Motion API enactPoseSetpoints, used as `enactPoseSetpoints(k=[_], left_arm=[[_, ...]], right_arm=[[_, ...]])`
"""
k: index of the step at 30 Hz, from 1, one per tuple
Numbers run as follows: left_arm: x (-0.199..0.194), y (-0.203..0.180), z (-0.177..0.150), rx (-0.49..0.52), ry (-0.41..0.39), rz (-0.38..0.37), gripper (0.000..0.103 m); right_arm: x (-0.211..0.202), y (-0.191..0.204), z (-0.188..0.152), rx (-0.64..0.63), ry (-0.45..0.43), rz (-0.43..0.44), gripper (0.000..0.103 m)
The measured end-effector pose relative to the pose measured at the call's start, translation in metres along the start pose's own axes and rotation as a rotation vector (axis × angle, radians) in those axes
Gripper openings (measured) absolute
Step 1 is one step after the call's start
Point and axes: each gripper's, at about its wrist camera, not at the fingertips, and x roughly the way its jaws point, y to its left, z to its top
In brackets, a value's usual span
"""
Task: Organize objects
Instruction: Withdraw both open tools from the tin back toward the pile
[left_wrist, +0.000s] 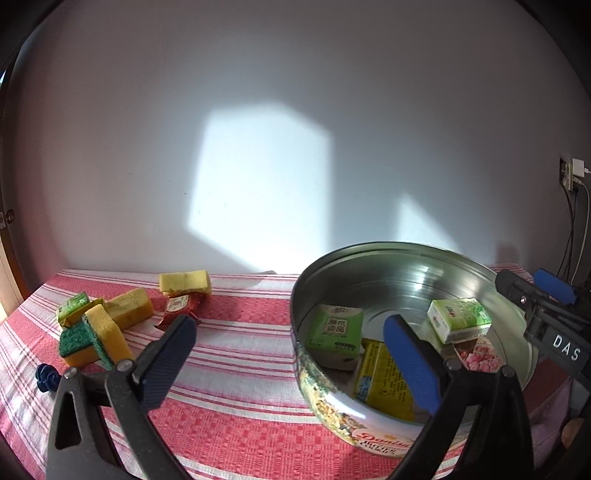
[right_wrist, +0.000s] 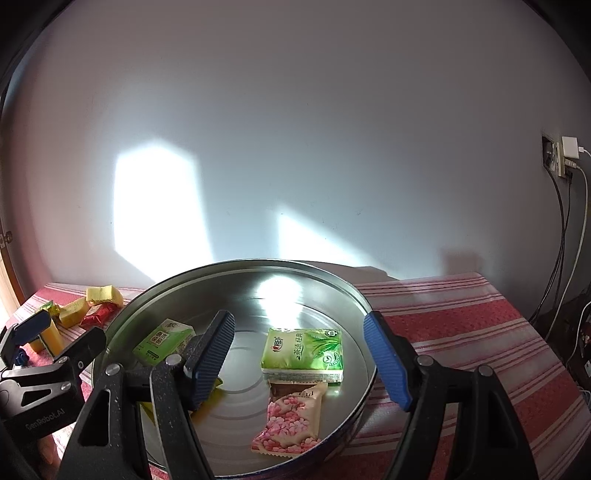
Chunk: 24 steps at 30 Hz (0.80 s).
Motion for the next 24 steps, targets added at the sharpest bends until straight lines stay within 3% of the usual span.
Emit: enactPoseSetpoints(k=[10, 16, 24], left_arm=[[-0.012, 0.025, -0.009, 0.021, -0.045, 0.104, 0.103], [-0.018, 0.041, -0.012, 0.006, -0.065, 0.119, 0.103], [-0.027, 0.071, -0.019, 0.015, -0.052, 0.138, 0.103]], right_arm=[[-0.005, 0.003, -0.005, -0.002, -0.054, -0.008, 0.075], [-0.026, 0.007, -0.010, -0.010, -0.176, -0.025, 0.076], [-0.035, 0.015, -0.013, 0.013, -0.184, -0.022, 0.076]])
